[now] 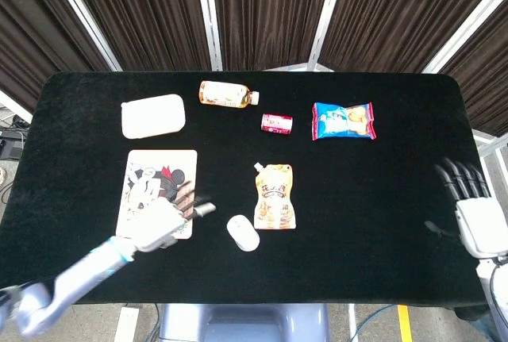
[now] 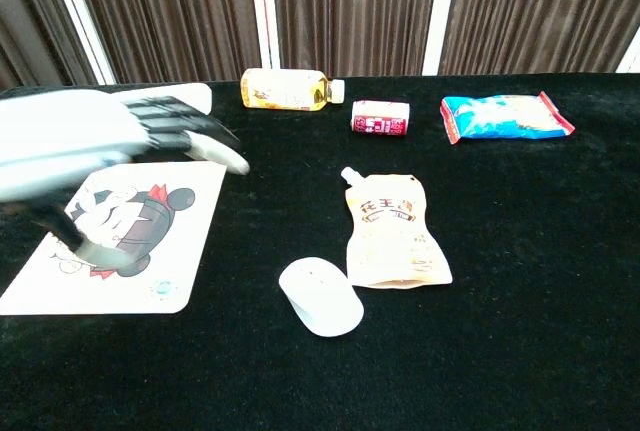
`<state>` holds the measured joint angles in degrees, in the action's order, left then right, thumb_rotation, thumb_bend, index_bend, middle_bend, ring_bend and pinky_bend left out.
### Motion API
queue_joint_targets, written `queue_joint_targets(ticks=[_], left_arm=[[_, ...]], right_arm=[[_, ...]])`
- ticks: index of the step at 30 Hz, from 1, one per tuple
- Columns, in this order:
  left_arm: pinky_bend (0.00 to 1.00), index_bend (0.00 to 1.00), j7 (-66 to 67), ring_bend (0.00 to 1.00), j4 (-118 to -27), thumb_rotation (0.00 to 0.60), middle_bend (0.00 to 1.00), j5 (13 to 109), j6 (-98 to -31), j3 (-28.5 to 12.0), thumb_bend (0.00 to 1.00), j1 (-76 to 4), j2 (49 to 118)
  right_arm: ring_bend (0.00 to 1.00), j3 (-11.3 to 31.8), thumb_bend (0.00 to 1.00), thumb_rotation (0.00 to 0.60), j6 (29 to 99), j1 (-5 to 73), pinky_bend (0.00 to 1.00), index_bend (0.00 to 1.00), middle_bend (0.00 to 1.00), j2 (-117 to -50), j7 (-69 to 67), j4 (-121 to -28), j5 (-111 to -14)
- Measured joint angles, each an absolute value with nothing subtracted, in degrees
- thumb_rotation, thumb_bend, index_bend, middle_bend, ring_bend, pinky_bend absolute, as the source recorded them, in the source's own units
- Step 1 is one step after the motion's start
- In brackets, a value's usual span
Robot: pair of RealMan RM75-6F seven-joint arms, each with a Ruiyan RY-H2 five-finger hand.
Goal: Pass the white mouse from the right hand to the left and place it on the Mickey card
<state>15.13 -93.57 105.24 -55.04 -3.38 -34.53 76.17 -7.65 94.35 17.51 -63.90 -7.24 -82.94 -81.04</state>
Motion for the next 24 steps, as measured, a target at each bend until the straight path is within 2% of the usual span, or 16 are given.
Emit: queue_joint_targets(ticks=[11,17,24], left_arm=[[0.00,0.24,30.0,0.08,-88.4,0.600,0.13,103.0,-40.5,-6.6,0.00,-44.3,93.1],[0.00,0.24,35.7,0.10,-82.1,0.600,0.13,100.1,-36.9,-8.1,0.00,-47.7,100.1],[0.05,0.25,38.4,0.13,-79.2,0.600,0.14,98.7,-36.2,-8.4,0.00,-50.0,101.8]], right_arm=[[0.00,-5.1,0.00,0.600,94.6,13.9,0.00,0.00,0.00,-62.6,-7.1,-85.4,-79.2],[0.00,-3.5,0.00,0.600,93.8,12.7,0.00,0.00,0.00,-62.1,-8.8,-84.7,-78.6],[0.00,-2.1,0.00,0.600,92.3,11.9,0.00,0.00,0.00,-62.2,-9.4,-83.9,-78.8]])
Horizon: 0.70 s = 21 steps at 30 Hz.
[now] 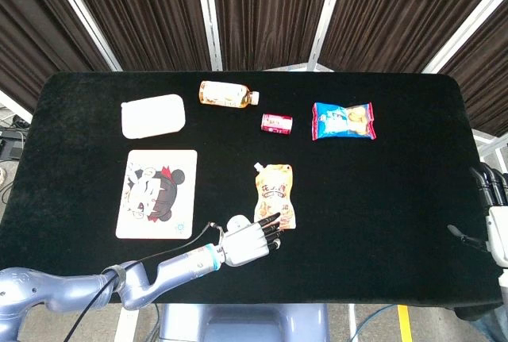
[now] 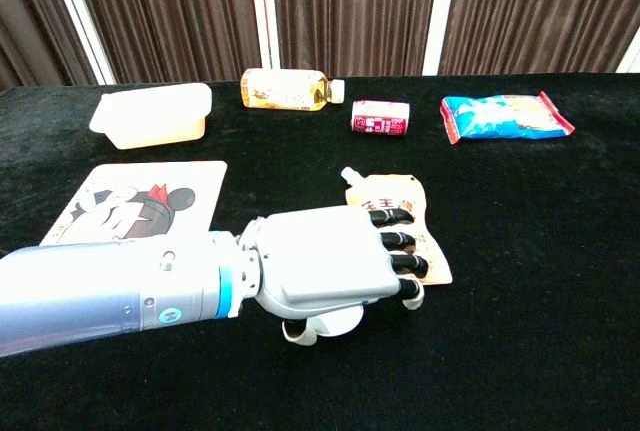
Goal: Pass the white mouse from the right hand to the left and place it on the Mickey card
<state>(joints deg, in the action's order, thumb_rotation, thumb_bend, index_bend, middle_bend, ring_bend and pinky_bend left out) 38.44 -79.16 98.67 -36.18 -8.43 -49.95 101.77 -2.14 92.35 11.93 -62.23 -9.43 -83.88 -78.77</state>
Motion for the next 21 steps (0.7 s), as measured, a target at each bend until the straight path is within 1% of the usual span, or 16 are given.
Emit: queue_joint_targets(ticks=[4,12,14,15,17,19,21], left_arm=[[0.14,0.27,39.5,0.16,-78.5,0.600,0.14,98.1,-36.9,-8.1,0.00,-50.6,101.5],[0.19,0.27,41.1,0.17,-75.8,0.600,0.14,96.8,-38.2,-6.7,0.00,-51.4,102.3],[0.20,0.28,41.1,0.20,-75.3,0.600,0.17,96.5,-38.7,-6.4,0.00,-51.7,102.6],[0.22,0.30,41.1,0.22,-75.1,0.600,0.20,96.3,-38.8,-6.3,0.00,-51.7,102.7],[0.27,0.34,41.0,0.27,-74.9,0.600,0.27,96.1,-39.1,-6.1,0.00,-51.9,102.8],[0.34,0.40,40.7,0.33,-74.6,0.600,0.35,96.1,-39.5,-5.9,0.00,-52.1,102.9],[0.39,0.45,40.5,0.38,-74.3,0.600,0.41,96.1,-39.9,-5.5,0.00,-52.3,102.9]], right_arm=[[0.00,-1.2,0.00,0.600,91.6,11.4,0.00,0.00,0.00,-62.3,-9.5,-83.6,-79.2],[0.00,0.4,0.00,0.600,90.6,10.4,0.00,0.00,0.00,-62.3,-8.5,-84.0,-80.0],[0.00,0.8,0.00,0.600,90.5,10.1,0.00,0.00,0.00,-62.3,-8.5,-84.1,-80.1],[0.00,1.0,0.00,0.600,90.5,10.0,0.00,0.00,0.00,-62.3,-8.4,-84.2,-80.2],[0.00,1.3,0.00,0.600,90.3,9.8,0.00,0.00,0.00,-62.2,-8.4,-84.2,-80.3],[0.00,1.6,0.00,0.600,90.1,9.7,0.00,0.00,0.00,-62.3,-8.4,-84.2,-80.4],[0.00,1.9,0.00,0.600,90.0,9.5,0.00,0.00,0.00,-62.3,-8.4,-84.2,-80.4]])
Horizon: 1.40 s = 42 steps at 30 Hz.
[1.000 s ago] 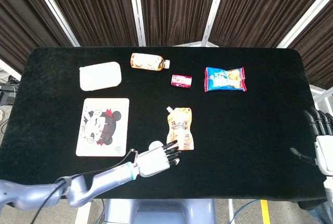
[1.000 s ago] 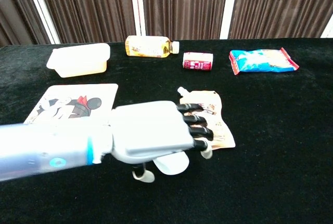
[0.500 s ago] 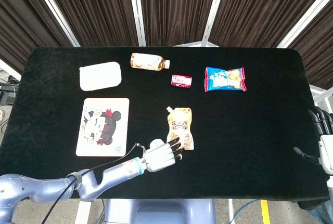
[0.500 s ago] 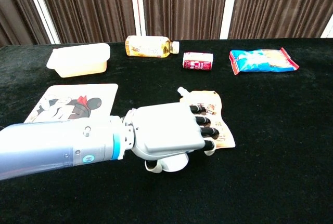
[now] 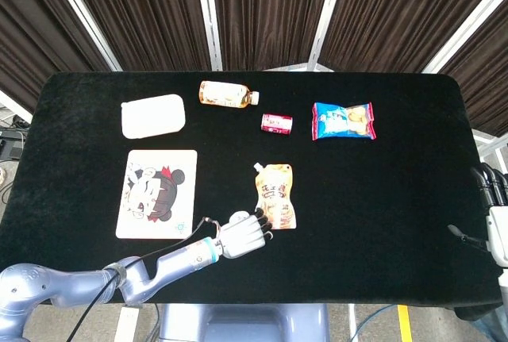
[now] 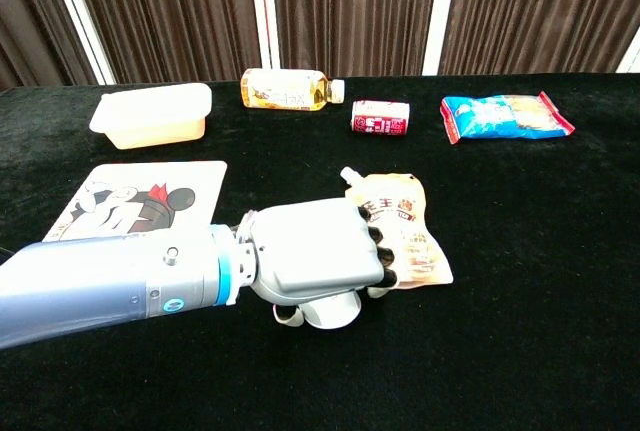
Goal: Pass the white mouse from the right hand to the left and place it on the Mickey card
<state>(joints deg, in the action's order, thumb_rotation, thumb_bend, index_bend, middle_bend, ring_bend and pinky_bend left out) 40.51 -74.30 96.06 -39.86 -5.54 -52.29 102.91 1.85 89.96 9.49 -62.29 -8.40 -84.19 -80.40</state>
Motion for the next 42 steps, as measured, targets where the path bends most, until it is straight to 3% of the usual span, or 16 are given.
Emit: queue_joint_targets(ticks=[10,22,32,42], left_arm=[[0.46,0.58,37.3,0.47,-74.9,0.600,0.52,97.9,-41.8,-3.5,0.00,-53.3,100.1],[0.47,0.62,21.8,0.47,-70.6,0.600,0.52,112.6,-57.3,4.4,0.00,-55.2,89.5],[0.47,0.62,7.7,0.47,-43.2,0.600,0.52,124.2,-74.8,14.6,0.00,-53.9,86.7],[0.47,0.62,-3.8,0.47,-17.3,0.600,0.51,127.8,-84.7,21.8,0.00,-48.5,91.6]], right_arm=[[0.00,3.0,0.00,0.600,88.9,8.9,0.00,0.00,0.00,-62.5,-8.0,-83.9,-80.9],[0.00,3.9,0.00,0.600,87.9,8.5,0.00,0.00,0.00,-63.4,-5.5,-83.8,-81.0],[0.00,4.8,0.00,0.600,87.4,8.2,0.00,0.00,0.00,-64.2,-1.8,-84.7,-81.0],[0.00,5.8,0.00,0.600,86.3,8.4,0.00,0.00,0.00,-65.2,1.0,-85.1,-80.5]])
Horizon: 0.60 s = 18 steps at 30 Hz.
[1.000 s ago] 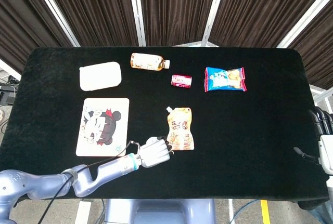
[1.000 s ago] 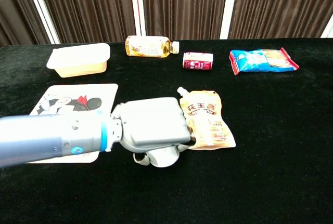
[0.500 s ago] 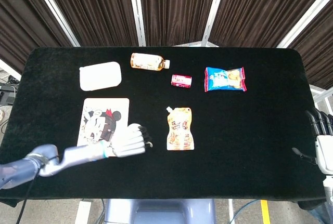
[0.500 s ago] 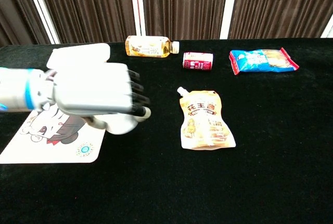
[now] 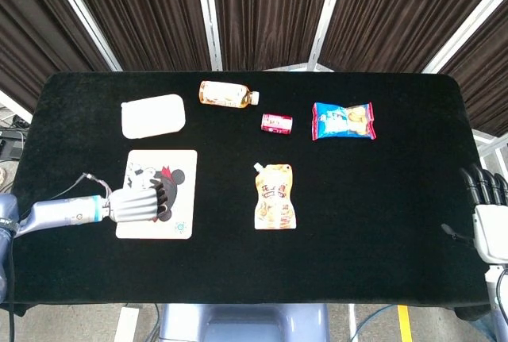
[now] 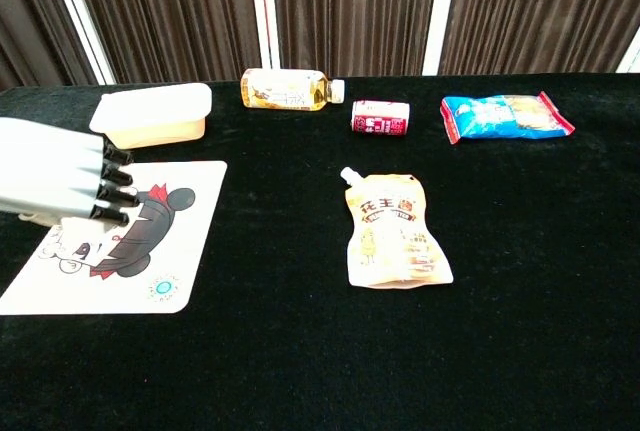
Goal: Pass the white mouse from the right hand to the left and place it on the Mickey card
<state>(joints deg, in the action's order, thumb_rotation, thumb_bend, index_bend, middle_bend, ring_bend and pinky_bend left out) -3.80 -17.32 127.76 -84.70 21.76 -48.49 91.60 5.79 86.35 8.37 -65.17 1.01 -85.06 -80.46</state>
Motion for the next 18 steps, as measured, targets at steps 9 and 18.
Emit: queue_joint_targets(ticks=[9,18], left_arm=[[0.00,0.00,-4.8,0.00,-10.7,0.600,0.00,127.6,-85.9,24.7,0.00,-46.9,95.9],[0.00,0.00,-0.7,0.00,-11.6,0.600,0.00,125.6,-86.4,25.3,0.00,-46.9,93.8]], right_arm=[[0.00,6.4,0.00,0.600,86.0,8.1,0.00,0.00,0.00,-65.2,1.3,-85.0,-80.2],[0.00,6.6,0.00,0.600,86.5,7.6,0.00,0.00,0.00,-64.6,0.8,-85.7,-81.3]])
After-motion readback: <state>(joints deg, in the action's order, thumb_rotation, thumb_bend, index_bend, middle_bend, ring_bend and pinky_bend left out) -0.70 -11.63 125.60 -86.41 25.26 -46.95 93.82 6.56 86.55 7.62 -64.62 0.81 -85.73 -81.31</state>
